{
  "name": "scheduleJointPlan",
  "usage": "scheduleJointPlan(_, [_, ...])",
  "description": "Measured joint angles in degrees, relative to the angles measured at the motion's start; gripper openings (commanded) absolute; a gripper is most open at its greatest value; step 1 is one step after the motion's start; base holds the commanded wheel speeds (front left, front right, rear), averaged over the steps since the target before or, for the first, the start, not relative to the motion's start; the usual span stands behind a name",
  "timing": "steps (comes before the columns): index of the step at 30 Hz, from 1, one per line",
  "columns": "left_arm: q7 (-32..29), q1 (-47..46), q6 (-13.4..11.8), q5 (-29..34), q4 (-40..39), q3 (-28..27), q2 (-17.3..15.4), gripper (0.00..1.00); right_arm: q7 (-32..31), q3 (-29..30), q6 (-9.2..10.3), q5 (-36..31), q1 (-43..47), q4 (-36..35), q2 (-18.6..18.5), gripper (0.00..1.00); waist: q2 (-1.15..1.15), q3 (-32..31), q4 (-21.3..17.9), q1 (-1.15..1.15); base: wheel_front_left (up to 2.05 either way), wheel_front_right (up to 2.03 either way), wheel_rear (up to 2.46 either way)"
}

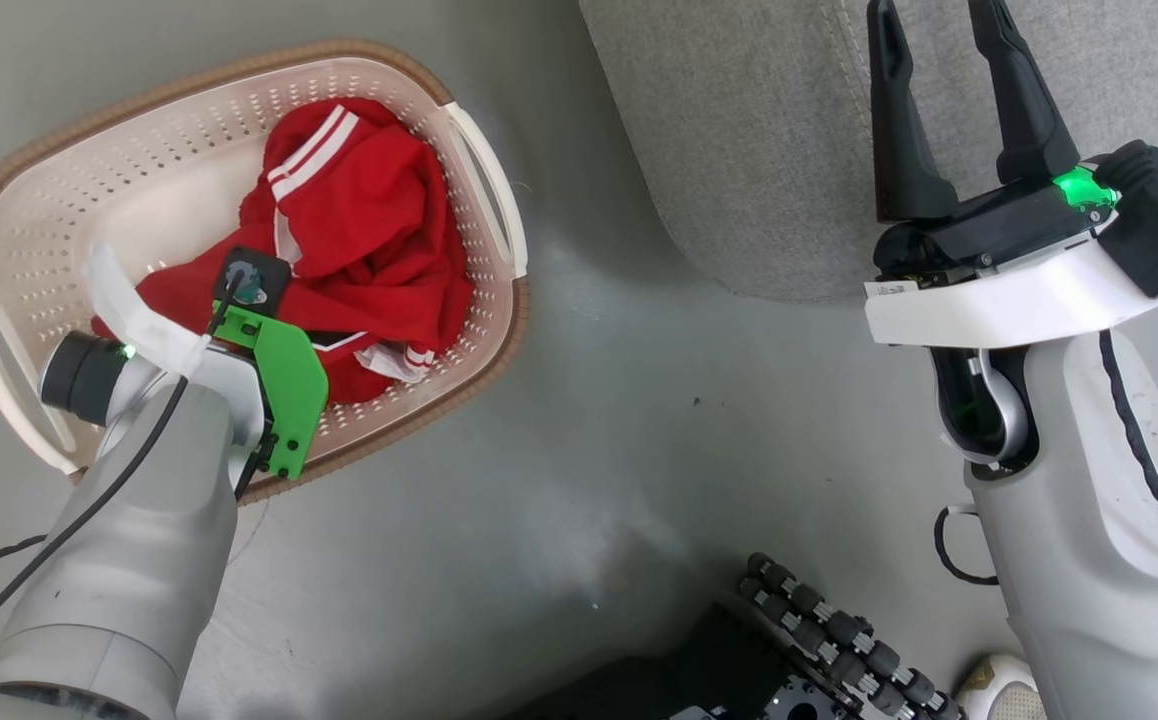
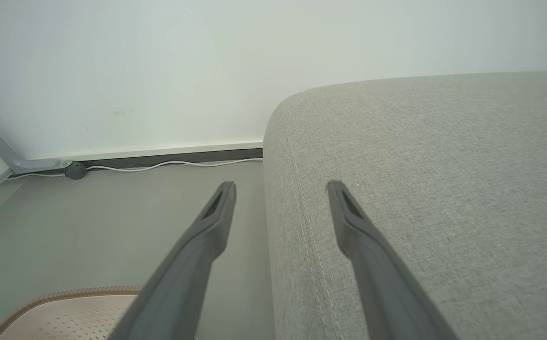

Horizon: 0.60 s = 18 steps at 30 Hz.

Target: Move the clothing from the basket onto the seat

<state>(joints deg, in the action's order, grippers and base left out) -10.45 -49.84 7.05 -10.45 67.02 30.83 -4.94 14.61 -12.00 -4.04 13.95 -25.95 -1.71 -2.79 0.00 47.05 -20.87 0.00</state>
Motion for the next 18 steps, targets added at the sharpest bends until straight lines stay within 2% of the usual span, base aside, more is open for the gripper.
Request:
scheduleJointPlan(10, [6.61,0.0,0.01,-1.93,-1.42,-0.02,1.64,0.0,0.0,0.8,-0.63,-2.47,0.01,1.99,-0.12,1.0,0.0,-3.56,2.6,0.0,0.0,0.0,0.0])
scheduleJointPlan(18, [12.25,0.83,0.02,-2.64,-3.13,0.29,2.45,0.0,0.0,1.14,-0.89,-4.41,0.16,4.03,-1.64,1.0,0.0,-7.85,5.41,0.0,0.0,0.0,0.0])
